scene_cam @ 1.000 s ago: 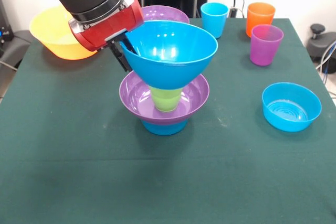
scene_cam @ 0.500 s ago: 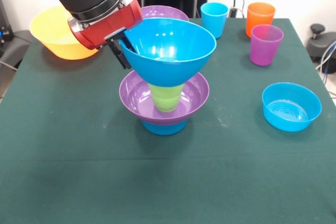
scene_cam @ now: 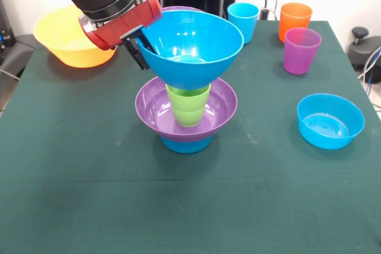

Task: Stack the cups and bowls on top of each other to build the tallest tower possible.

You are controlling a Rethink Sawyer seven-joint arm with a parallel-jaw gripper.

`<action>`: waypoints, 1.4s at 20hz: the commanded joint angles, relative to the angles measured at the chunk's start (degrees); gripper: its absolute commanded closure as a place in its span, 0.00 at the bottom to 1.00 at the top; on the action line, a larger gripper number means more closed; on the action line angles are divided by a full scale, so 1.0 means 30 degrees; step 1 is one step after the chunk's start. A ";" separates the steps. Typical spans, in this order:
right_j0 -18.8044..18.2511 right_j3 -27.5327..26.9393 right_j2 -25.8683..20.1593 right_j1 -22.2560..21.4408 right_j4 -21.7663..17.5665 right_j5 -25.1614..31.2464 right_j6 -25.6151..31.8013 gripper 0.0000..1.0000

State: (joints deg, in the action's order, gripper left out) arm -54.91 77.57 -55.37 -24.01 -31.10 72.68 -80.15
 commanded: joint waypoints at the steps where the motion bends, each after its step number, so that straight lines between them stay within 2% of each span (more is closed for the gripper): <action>1: -0.0018 -0.0213 0.0059 0.0185 -0.1104 0.0526 0.7237 1.00; 4: -0.0158 -0.0044 -0.0049 0.0457 -0.1382 -0.0419 0.7359 1.00; 10: -0.0426 0.0195 -0.0413 0.0714 -0.1140 -0.0812 0.7225 1.00; 15: -0.0424 0.0056 -0.0713 0.1511 -0.1070 -0.1563 0.6990 1.00; 21: -0.0646 0.0577 -0.1350 0.1908 0.0084 -0.1792 0.5719 1.00; 28: -0.0501 0.0423 -0.1335 0.1771 -0.0052 -0.1473 0.5503 1.00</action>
State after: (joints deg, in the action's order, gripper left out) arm -57.23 77.83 -58.74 -19.88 -30.85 70.08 -80.15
